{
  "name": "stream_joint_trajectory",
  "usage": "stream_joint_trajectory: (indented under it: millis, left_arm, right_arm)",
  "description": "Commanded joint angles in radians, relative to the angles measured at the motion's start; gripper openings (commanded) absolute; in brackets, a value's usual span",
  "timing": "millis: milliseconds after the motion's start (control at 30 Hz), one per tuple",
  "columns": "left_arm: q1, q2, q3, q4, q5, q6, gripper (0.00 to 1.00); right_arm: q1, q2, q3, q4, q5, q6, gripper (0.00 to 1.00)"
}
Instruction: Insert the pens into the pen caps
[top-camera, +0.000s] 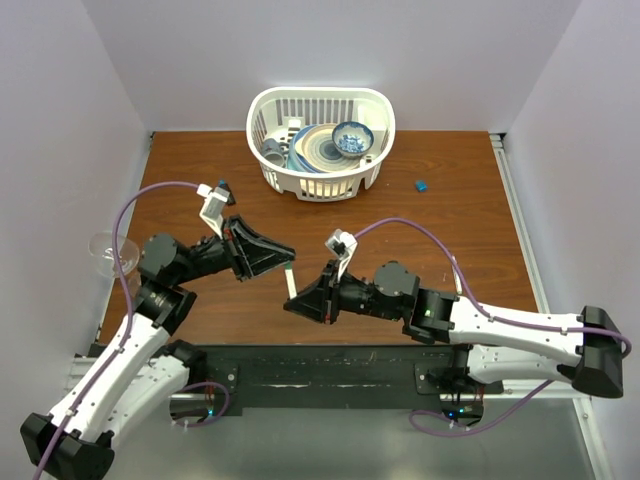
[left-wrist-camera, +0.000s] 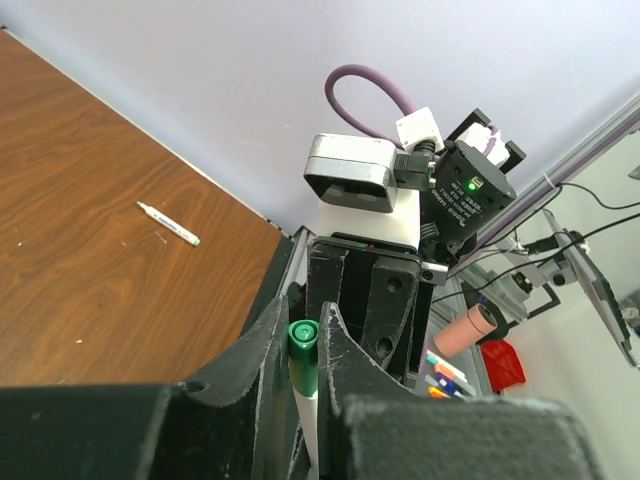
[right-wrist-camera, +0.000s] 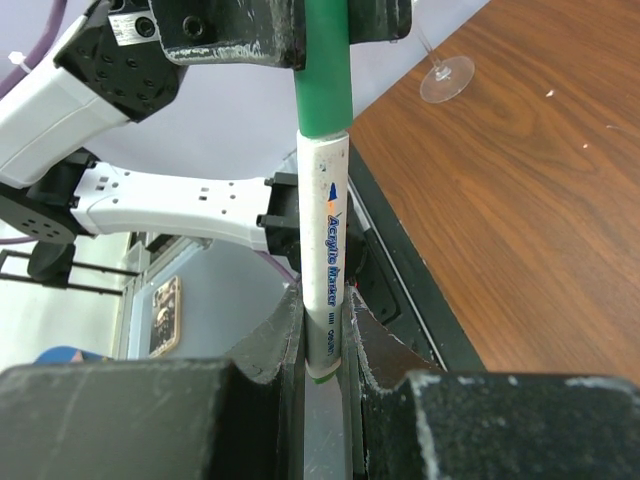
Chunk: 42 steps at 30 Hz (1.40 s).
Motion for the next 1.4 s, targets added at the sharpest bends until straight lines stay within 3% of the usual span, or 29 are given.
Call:
stream_joint_trajectory:
  millis: [0,133,200,367,567,700,833,1167,1233,1367]
  left_arm:
    - [-0.004,-0.049,-0.092,0.109,0.078,-0.111,0.00]
    - [-0.006,-0.078,-0.210,0.273,0.089,-0.285,0.00]
    - [-0.006,-0.097,-0.222,0.286,0.075,-0.302,0.00]
    - [-0.009,-0.105,-0.222,0.192,0.084,-0.252,0.00]
    - [-0.021,-0.128,-0.205,0.002,0.047,-0.135,0.00]
    - [-0.036,-0.132,-0.215,-0.017,0.041,-0.088,0.00]
    - [-0.048,-0.143,-0.274,0.066,0.055,-0.130,0.00]
    - [-0.098,-0.146,-0.415,0.497,0.072,-0.359,0.00]
    - [-0.122,-0.137,-0.402,0.488,0.069,-0.346,0.00]
    - [-0.148,-0.134,-0.339,0.303,0.085,-0.250,0.00]
  right_arm:
    - [-0.003,-0.030,0.041,0.126,0.035,-0.032,0.00]
    - [-0.003,-0.024,0.117,0.076,0.070,-0.109,0.00]
    - [-0.001,-0.016,0.139,0.079,0.085,-0.123,0.00]
    - [-0.003,-0.004,0.223,0.027,0.110,-0.192,0.00]
    - [-0.004,0.053,0.378,-0.171,0.153,-0.273,0.00]
    - [-0.004,0.085,0.447,-0.200,0.176,-0.273,0.00]
    - [-0.006,0.105,0.480,-0.177,0.165,-0.290,0.00]
    - [-0.009,0.117,0.539,-0.079,0.076,-0.249,0.00]
    - [-0.011,0.128,0.564,-0.079,0.075,-0.252,0.00]
    - [-0.011,0.134,0.592,-0.085,0.075,-0.250,0.00]
